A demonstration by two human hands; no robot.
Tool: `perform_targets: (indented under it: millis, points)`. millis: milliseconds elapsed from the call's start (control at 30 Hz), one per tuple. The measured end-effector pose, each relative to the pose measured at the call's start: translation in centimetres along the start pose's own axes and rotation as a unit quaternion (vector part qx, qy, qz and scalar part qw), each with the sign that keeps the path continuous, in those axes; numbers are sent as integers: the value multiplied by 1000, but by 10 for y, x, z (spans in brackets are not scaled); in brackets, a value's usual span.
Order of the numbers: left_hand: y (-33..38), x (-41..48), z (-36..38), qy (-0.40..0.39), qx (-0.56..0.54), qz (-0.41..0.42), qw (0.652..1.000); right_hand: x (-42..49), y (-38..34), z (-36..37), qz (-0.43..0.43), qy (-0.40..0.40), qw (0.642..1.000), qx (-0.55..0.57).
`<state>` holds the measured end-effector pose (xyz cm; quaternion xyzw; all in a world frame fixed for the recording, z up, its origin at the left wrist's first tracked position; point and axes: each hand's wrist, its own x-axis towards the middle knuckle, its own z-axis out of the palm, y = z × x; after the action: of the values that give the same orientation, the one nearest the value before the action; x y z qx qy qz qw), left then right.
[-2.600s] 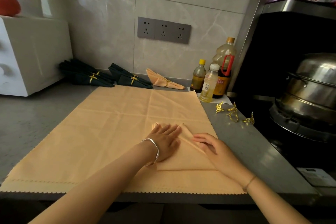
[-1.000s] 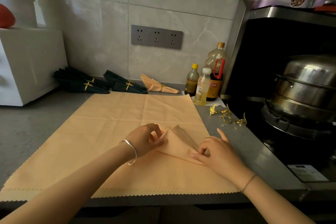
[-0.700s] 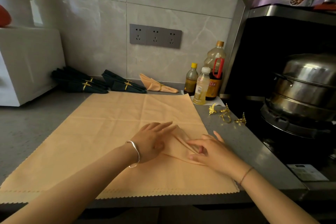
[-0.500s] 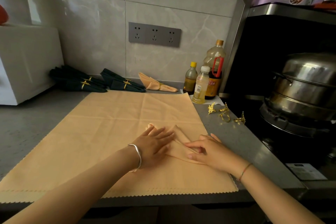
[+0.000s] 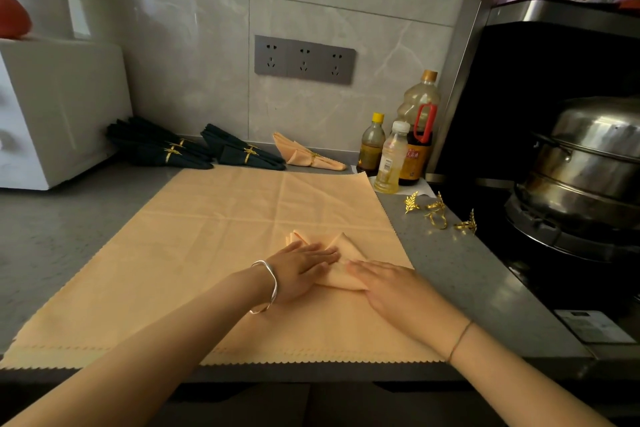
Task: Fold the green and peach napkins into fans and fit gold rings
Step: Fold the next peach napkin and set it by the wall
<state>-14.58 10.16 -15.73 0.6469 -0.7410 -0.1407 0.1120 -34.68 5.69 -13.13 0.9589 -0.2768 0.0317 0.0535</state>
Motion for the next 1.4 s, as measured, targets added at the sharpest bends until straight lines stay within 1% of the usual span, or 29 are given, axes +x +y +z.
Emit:
perform_targets:
  millis: [133,267,300,333,367,400,433,500,567,600,633,667,733,833,933,1000,1033,1067,1100,1167,1233,1300,1333,1367,1400]
  points:
    - [3,-2,-2,7,-22,-2,1000,9,-8,8,35,30,999,-16]
    - [8,-8,-4,23,-34,-1,999,8,-8,15,49,68,996,-14]
    - [10,-12,-6,37,-43,-1,998,8,-3,15,58,79,995,4]
    - [12,-17,-10,67,-55,8,996,8,2,13,68,99,992,44]
    - [13,-22,-14,114,-67,24,991,9,9,10,79,113,985,107]
    - [13,-28,-19,166,-77,41,982,11,15,5,92,120,969,198]
    - [12,-32,-24,211,-82,55,972,13,22,-2,108,117,941,297]
    - [7,-40,-34,259,-58,70,962,19,32,-14,163,81,870,457]
    - [5,-47,-40,266,9,86,960,25,37,-22,203,4,776,598]
    - [4,-50,-41,258,48,102,960,27,38,-25,207,-41,728,653]
    - [2,-53,-40,247,85,118,958,31,40,-25,203,-85,694,686]
    - [0,-55,-38,229,120,133,957,34,40,-25,194,-129,673,702]
    - [-3,-57,-29,192,172,150,955,40,39,-20,177,-202,659,702]
    - [-7,-57,-15,110,180,131,969,47,35,-9,172,-269,673,667]
    - [-6,-56,-3,15,136,75,988,52,34,-7,188,-294,689,635]
    - [-4,-53,-1,-6,108,55,993,53,36,-8,193,-299,695,624]
    - [-2,-51,-1,-8,103,48,994,53,38,-9,191,-296,703,617]
    - [-1,-50,-1,-10,100,41,994,53,39,-9,189,-286,720,603]
    - [0,-49,-2,-12,101,36,994,52,42,-10,188,-265,750,576]
    - [2,-49,-3,-16,110,35,993,47,46,-13,187,-189,819,509]
    - [3,-48,-4,-21,119,35,992,37,49,-15,184,-94,864,460]
    - [4,-46,-5,-21,127,33,991,24,47,-15,155,11,916,370]
    - [3,-45,-5,-20,132,32,991,15,44,-15,128,50,937,322]
    - [3,-45,-5,-17,138,33,990,7,39,-14,95,74,950,287]
    - [3,-44,-5,-15,146,34,989,-1,34,-14,54,80,960,264]
